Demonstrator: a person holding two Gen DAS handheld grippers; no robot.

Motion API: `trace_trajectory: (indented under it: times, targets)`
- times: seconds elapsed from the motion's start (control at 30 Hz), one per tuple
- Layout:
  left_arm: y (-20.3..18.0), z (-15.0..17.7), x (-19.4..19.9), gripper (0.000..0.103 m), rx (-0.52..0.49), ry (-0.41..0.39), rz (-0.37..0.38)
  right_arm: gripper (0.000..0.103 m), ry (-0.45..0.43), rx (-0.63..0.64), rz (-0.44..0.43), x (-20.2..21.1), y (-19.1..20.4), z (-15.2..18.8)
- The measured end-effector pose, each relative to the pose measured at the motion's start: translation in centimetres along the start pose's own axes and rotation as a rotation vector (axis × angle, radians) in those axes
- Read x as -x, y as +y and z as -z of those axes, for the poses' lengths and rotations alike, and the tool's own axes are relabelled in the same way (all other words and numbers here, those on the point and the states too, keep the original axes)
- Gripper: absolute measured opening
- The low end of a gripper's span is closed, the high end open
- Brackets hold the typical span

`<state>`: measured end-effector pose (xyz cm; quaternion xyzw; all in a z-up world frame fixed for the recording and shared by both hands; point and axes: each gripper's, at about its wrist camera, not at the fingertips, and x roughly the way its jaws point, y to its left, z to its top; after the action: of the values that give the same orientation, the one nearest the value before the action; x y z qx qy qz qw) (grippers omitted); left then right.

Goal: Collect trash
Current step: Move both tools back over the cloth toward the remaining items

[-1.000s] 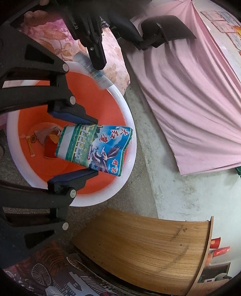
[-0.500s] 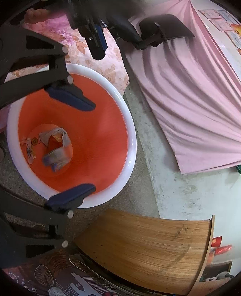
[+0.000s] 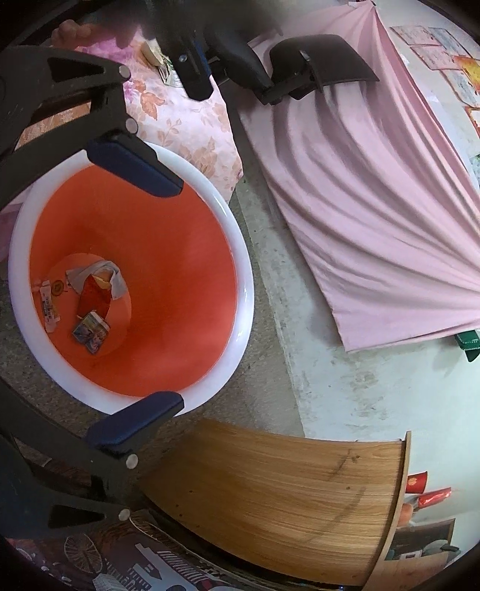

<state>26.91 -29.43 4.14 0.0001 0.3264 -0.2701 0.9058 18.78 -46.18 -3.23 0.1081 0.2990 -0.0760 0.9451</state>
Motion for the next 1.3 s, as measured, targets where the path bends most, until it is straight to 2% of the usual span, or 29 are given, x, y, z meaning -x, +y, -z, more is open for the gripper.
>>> trace_trajectory:
  times: [0.2, 0.4, 0.5, 0.63, 0.9, 1.07, 1.23, 1.3]
  targets:
    - [0.4, -0.4, 2.5, 0.098, -0.03, -0.093, -0.038, 0.103, -0.067, 0.006, -0.016, 1.6, 1.0, -1.0]
    - [2.0, -0.7, 6.9, 0.099, -0.001, -0.233, -0.037, 0.103, -0.198, 0.04, -0.056, 4.8, 4.1, -2.2]
    - [3.3, -0.9, 10.2, 0.102, -0.004, -0.322, -0.068, 0.103, -0.272, 0.066, -0.082, 6.6, 6.4, -2.8]
    - [5.4, -0.8, 14.0, 0.102, 0.002, -0.401, -0.104, 0.103, -0.378, 0.093, -0.139, 9.1, 10.1, -3.4]
    - [11.1, 0.4, 22.7, 0.102, 0.022, -0.571, -0.245, 0.103, -0.544, 0.135, -0.234, 12.0, 17.4, -3.8]
    - [14.3, 2.2, 26.1, 0.102, 0.009, -0.63, -0.346, 0.103, -0.623, 0.157, -0.3, 12.6, 21.7, -3.5]
    - [17.0, 4.9, 26.1, 0.102, -0.015, -0.624, -0.443, 0.103, -0.69, 0.174, -0.339, 12.1, 24.6, -2.2]
    - [18.0, 6.1, 25.4, 0.102, -0.012, -0.601, -0.446, 0.103, -0.683, 0.205, -0.35, 10.8, 25.9, -1.6]
